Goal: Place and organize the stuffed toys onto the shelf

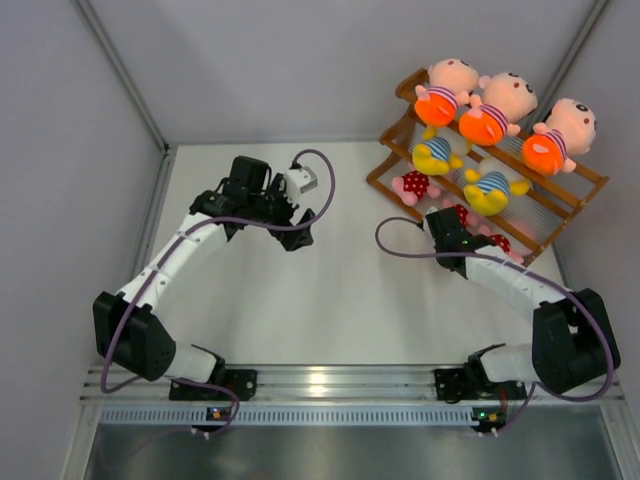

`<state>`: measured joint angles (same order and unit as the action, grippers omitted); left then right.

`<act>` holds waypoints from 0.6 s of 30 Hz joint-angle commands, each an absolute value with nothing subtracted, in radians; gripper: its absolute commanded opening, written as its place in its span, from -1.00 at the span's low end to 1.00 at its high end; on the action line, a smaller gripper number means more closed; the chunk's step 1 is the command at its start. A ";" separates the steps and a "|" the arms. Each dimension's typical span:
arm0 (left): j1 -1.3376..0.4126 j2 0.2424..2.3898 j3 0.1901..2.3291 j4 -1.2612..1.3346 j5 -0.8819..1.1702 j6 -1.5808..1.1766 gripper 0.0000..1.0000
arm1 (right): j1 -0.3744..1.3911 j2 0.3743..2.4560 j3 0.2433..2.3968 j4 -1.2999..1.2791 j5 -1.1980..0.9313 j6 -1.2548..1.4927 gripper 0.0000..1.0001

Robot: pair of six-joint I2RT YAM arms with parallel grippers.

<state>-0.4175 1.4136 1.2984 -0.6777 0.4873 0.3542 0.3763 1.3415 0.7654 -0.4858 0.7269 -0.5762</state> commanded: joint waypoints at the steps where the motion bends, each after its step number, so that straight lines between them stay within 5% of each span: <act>1: -0.414 1.420 1.341 -0.670 0.523 0.371 0.96 | 0.321 1.293 0.752 -0.359 0.641 -0.660 -1.00; 12: -0.408 1.420 1.341 -0.672 0.494 0.379 0.96 | 0.256 1.384 0.770 -0.262 0.586 -0.718 -0.95; 13: -0.408 1.420 1.342 -0.672 0.489 0.380 0.96 | 0.258 1.387 0.781 -0.288 0.575 -0.709 -0.79; 15: -0.407 1.422 1.342 -0.672 0.483 0.380 0.96 | 0.267 1.384 0.802 -0.319 0.574 -0.681 0.01; 18: -0.407 1.419 1.341 -0.672 0.482 0.376 0.96 | 0.301 1.362 0.804 -0.365 0.591 -0.673 0.35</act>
